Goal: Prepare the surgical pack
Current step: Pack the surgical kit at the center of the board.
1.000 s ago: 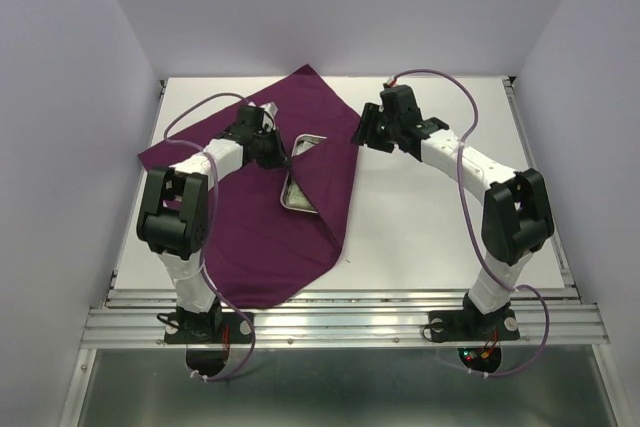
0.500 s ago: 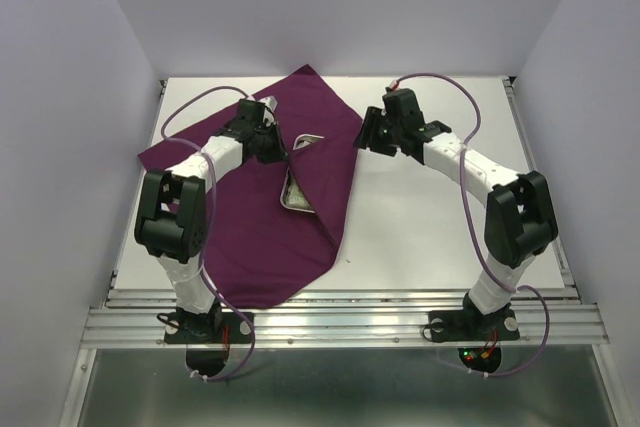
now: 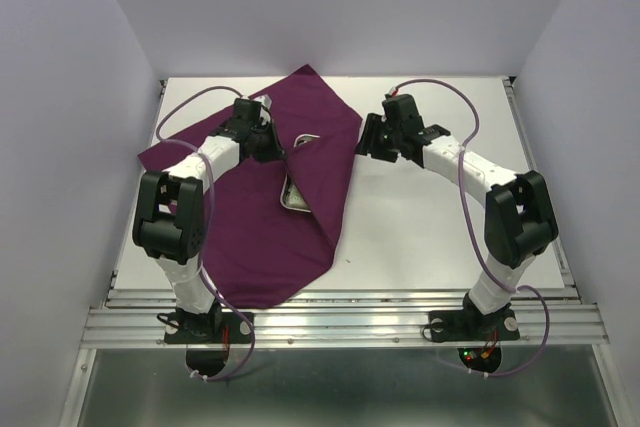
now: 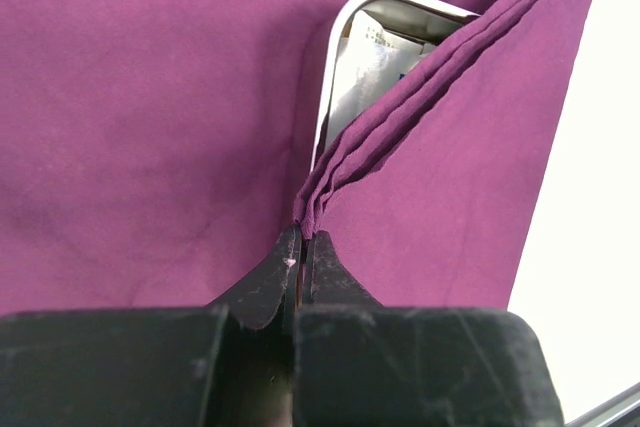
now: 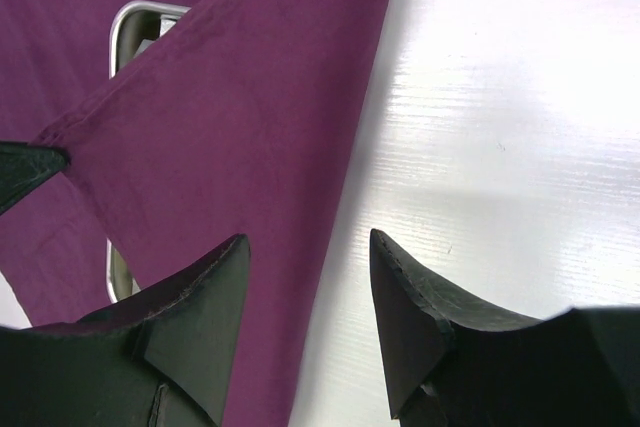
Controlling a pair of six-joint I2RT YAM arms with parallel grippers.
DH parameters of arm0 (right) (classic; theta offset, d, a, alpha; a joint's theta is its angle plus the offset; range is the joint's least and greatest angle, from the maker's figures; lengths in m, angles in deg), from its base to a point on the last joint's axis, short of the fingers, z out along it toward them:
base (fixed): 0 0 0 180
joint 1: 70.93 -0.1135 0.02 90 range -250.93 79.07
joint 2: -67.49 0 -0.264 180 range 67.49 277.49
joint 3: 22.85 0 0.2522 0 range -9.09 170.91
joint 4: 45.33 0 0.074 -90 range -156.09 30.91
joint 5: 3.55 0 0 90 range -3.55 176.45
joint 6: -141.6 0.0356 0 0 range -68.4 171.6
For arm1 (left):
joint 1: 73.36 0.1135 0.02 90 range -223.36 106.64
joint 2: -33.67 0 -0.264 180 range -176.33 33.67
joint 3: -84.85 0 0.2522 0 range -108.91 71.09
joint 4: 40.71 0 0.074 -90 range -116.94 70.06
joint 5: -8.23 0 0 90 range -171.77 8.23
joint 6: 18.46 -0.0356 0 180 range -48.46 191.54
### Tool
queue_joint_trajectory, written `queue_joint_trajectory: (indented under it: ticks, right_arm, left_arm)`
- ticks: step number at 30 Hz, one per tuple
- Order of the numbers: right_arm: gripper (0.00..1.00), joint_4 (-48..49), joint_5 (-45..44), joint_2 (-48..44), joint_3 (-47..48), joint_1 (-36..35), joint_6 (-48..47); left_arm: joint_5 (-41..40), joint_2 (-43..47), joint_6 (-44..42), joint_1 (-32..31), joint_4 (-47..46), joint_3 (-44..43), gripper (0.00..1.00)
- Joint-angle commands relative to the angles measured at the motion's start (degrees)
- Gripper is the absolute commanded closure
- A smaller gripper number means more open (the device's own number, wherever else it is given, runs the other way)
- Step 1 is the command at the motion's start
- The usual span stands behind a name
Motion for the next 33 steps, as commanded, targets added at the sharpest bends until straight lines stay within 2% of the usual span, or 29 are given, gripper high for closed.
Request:
queue_joint_trajectory:
  ticks: [1, 7, 12, 20, 25, 29, 33]
  right_arm:
    - [0.43, 0.86, 1.16, -1.53, -0.68, 0.29, -0.56]
    - [0.45, 0.42, 2.13, -0.21, -1.91, 0.29, -0.83]
    - [0.53, 0.33, 5.55, 2.08, -1.65, 0.29, -1.00]
    - [0.53, 2.09, 7.85, 0.50, -4.11, -0.76, 1.11]
    - [0.53, 0.95, 7.14, -0.64, -4.55, -4.62, 0.58]
    - [0.53, -0.37, 3.20, -1.87, -4.46, -11.46, -0.03]
    - [0.53, -0.73, 1.69, -3.01, -4.46, -15.25, 0.23]
  left_arm:
    - [-1.05, 1.12, 0.57, 0.90, -0.90, 0.47, 1.00]
    - [-1.14, 0.24, 0.40, 1.25, -0.64, 0.91, 1.00]
    - [-0.09, -1.34, 0.57, 1.52, -1.25, 1.87, 1.00]
    - [0.53, -2.31, 0.92, 1.52, -1.96, 3.28, 1.00]
    - [0.44, -2.40, 0.92, 1.52, -2.31, 3.63, 1.00]
    - [1.14, -2.57, 1.01, 1.52, -3.19, 4.42, 1.00]
    - [1.76, -2.83, 1.27, 1.52, -4.24, 5.13, 1.00]
